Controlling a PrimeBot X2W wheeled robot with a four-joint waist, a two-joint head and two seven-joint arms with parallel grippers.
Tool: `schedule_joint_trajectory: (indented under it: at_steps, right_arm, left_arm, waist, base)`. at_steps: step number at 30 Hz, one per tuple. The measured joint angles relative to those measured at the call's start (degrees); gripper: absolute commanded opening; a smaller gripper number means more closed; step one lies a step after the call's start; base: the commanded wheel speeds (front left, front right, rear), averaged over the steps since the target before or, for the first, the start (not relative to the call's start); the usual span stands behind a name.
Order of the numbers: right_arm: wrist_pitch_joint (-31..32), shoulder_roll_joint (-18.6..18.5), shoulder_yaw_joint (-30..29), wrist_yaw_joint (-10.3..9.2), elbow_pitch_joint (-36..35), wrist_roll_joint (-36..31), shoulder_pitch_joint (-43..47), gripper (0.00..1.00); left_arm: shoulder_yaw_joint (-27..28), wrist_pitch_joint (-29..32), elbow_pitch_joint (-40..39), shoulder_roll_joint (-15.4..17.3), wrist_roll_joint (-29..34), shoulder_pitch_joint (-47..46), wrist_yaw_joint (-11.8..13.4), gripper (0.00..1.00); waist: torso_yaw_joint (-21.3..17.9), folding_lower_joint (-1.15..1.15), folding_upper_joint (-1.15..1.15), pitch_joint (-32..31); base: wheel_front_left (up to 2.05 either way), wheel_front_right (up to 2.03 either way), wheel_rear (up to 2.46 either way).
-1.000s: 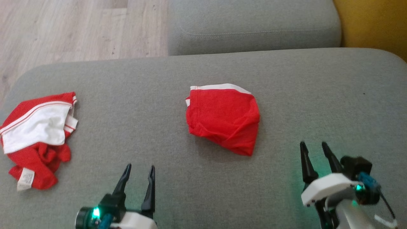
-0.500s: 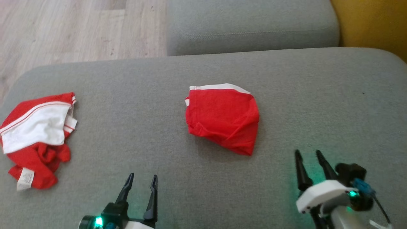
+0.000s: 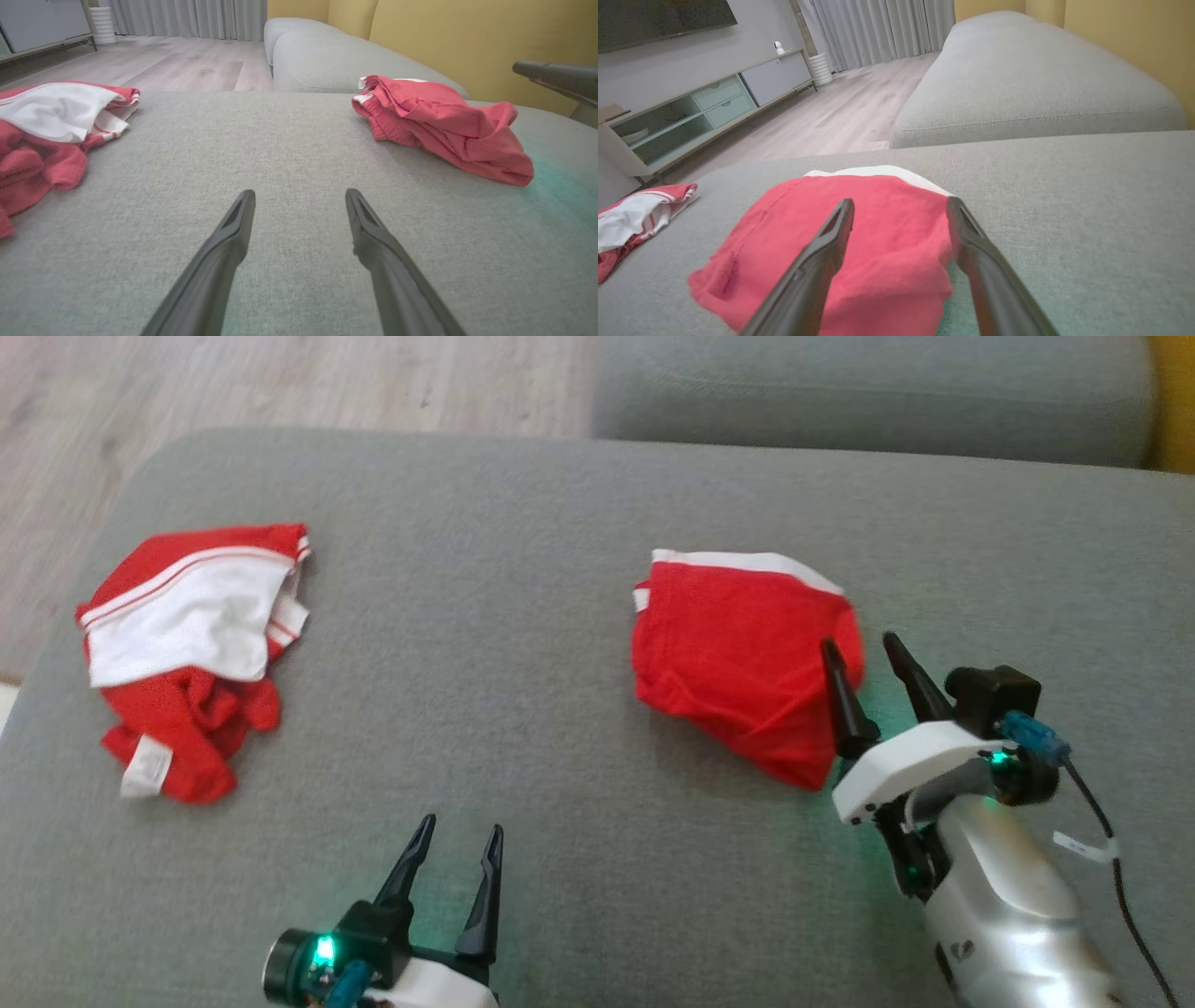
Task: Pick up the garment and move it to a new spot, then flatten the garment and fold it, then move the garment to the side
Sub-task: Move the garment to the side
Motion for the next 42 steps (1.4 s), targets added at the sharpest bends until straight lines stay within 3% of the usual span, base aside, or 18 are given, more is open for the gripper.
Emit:
schedule_joint_trajectory:
  at_steps: [8,9,10,11,12,13,21,30,42]
  right_arm:
    - [0.0,-0.1,-5.9,0.0,11.9,-1.5,-3.9,1.0]
    - [0.0,-0.2,-5.9,0.0,12.8,-1.0,-4.3,0.96]
    - [0.0,-0.2,-5.8,0.0,13.5,-0.3,-4.6,0.73]
    - [0.0,-0.2,-5.5,0.0,14.3,0.1,-4.9,0.73]
    - [-0.2,-0.2,-5.1,0.0,14.7,0.7,-5.2,0.23]
    - [-0.5,-0.3,-4.7,0.0,14.9,1.5,-5.5,0.0]
    - [-0.4,-0.2,-8.2,0.0,13.0,0.9,-5.6,0.0]
    - [-0.4,-0.2,-5.5,0.0,8.2,0.7,-0.3,0.0]
    - [-0.4,-0.2,4.8,0.0,6.3,4.3,2.8,0.0]
  left_arm:
    - [-1.6,0.0,0.4,0.0,-0.5,-2.6,0.0,1.0]
    - [-1.7,0.0,0.4,0.0,-0.5,-3.1,0.0,1.0]
    - [-1.7,0.0,0.3,0.0,-0.5,-3.4,0.0,1.0]
    - [-1.7,0.0,0.3,0.0,-0.6,-3.7,0.0,1.0]
    - [-1.7,0.0,0.3,0.0,-0.6,-3.7,0.0,1.0]
    - [-1.8,0.0,0.3,0.0,-0.6,-3.8,0.0,1.0]
    - [-1.7,0.0,0.3,0.0,-0.4,-4.2,-0.5,1.0]
    - [-2.1,0.0,-0.8,0.0,-0.3,-4.2,-1.6,1.0]
    - [-6.9,0.0,-2.3,0.1,-1.5,-5.9,-2.1,1.0]
  waist:
    - [3.1,0.0,0.0,4.1]
    - [3.3,0.0,0.0,4.6]
    - [3.6,0.01,0.0,5.0]
    - [3.7,0.01,0.0,5.5]
    - [3.8,0.01,0.0,5.8]
    - [3.9,0.0,0.0,6.1]
    - [1.6,0.0,0.0,5.6]
    - [-7.3,-0.01,0.0,3.5]
    - [-26.8,-0.01,0.0,1.4]
  base:
    - [0.0,0.0,0.0]
    - [0.0,0.0,0.0]
    - [0.0,0.0,0.0]
    - [0.0,0.0,0.0]
    - [0.0,0.0,0.0]
    - [0.0,0.0,0.0]
    - [0.0,0.0,0.0]
    - [0.0,0.0,0.0]
    - [0.0,0.0,0.0]
